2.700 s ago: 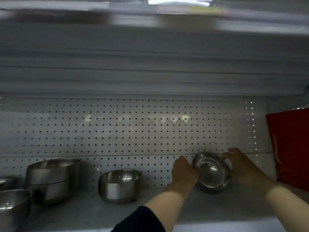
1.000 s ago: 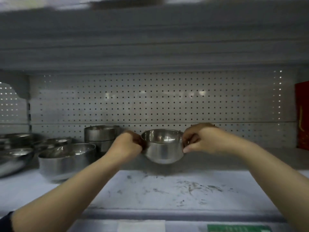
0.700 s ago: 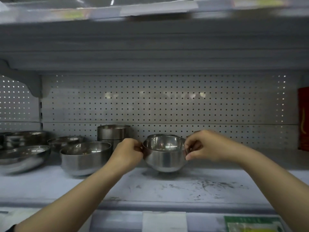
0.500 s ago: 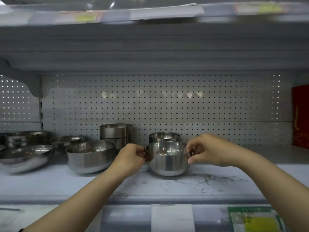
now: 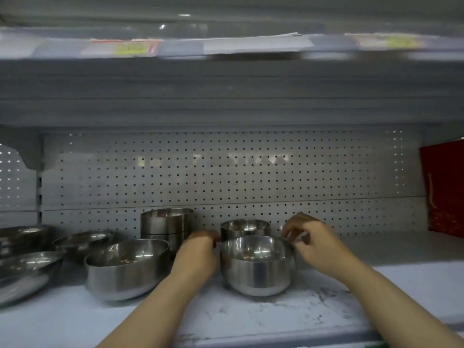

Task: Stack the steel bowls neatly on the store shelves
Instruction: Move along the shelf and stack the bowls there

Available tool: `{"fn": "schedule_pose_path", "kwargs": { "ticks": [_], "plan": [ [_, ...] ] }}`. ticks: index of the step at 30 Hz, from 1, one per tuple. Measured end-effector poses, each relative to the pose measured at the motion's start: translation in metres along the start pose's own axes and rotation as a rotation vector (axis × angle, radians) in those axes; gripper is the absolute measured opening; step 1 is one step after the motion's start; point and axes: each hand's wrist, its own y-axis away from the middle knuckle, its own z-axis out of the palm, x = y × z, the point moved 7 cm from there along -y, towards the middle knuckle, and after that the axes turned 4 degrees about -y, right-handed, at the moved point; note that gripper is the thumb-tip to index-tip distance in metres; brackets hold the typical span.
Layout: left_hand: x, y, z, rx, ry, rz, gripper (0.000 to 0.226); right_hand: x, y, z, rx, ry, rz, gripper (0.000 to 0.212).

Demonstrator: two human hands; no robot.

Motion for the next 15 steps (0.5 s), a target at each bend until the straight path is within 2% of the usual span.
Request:
{"fn": "schedule_pose_path", "kwargs": {
  "ticks": [4,8,12,15],
  "plan": [
    [0.003,0.003,0.006,-0.064,0.024,0.019,0.025,-0.004,0.005,0.007,-0.098,-0.127,0.029,0.043],
    [0.004,0.005,0.004,-0.087,0.062,0.017,0.029,-0.002,0.007,0.009,-0.135,-0.196,0.058,0.042],
    [0.004,0.01,-0.004,-0.145,0.136,-0.009,0.032,-0.003,0.009,0.008,-0.199,-0.184,0.06,0.042],
    [0.005,0.018,-0.008,-0.189,0.137,0.024,0.02,-0.006,0.01,0.006,-0.297,-0.147,0.049,0.037]
  ]
}}
